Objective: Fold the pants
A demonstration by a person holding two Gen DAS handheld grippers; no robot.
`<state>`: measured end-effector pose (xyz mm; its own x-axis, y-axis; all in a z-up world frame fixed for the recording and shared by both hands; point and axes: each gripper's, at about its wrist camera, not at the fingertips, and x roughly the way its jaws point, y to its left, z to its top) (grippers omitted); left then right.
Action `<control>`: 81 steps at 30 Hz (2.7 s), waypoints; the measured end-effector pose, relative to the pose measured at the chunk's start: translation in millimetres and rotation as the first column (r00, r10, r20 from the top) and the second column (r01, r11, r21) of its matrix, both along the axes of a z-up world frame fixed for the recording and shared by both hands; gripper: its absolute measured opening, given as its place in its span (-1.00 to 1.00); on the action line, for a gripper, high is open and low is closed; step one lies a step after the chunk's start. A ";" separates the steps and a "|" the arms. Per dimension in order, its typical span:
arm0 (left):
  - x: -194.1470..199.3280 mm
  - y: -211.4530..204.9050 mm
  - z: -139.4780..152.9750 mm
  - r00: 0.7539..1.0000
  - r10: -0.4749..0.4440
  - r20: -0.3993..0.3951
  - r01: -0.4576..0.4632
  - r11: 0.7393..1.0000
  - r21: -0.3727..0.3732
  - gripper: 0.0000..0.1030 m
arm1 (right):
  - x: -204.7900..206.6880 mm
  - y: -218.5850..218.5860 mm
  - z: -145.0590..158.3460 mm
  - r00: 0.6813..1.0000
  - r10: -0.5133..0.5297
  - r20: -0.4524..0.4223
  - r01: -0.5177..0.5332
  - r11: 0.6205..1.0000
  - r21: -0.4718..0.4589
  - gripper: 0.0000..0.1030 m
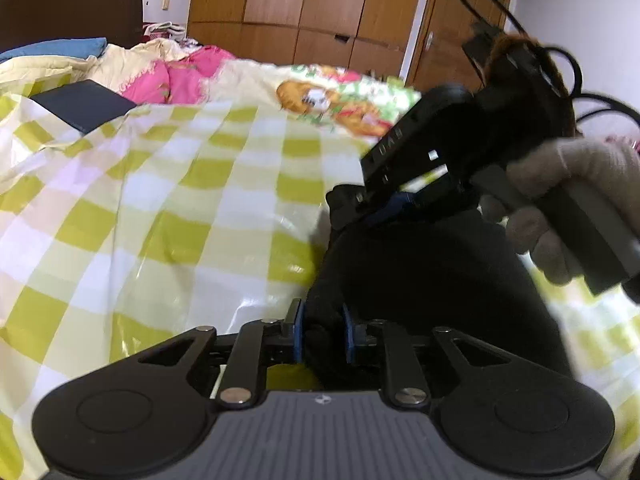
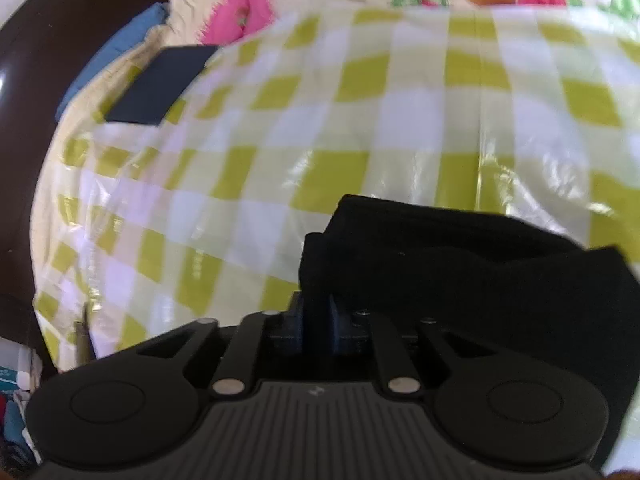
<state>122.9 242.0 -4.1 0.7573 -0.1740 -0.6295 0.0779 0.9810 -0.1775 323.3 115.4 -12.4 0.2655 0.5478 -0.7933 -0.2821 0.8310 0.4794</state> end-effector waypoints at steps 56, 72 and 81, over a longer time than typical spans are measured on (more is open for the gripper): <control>-29.8 -154.7 64.8 0.987 -0.142 -0.069 0.156 0.951 0.268 0.04 | -136.1 -326.4 36.3 0.900 -0.319 0.296 0.295 0.948 0.124 -0.23; 38.8 -189.2 49.1 0.980 -0.197 0.022 0.185 0.949 0.255 0.11 | -28.3 -215.4 4.9 0.961 0.027 0.274 -0.090 0.971 0.220 -0.34; 68.6 -178.4 13.3 0.989 -0.146 -0.001 0.142 0.959 0.245 0.52 | -15.6 -246.1 -7.2 0.949 -0.171 0.264 0.121 0.973 0.198 -0.67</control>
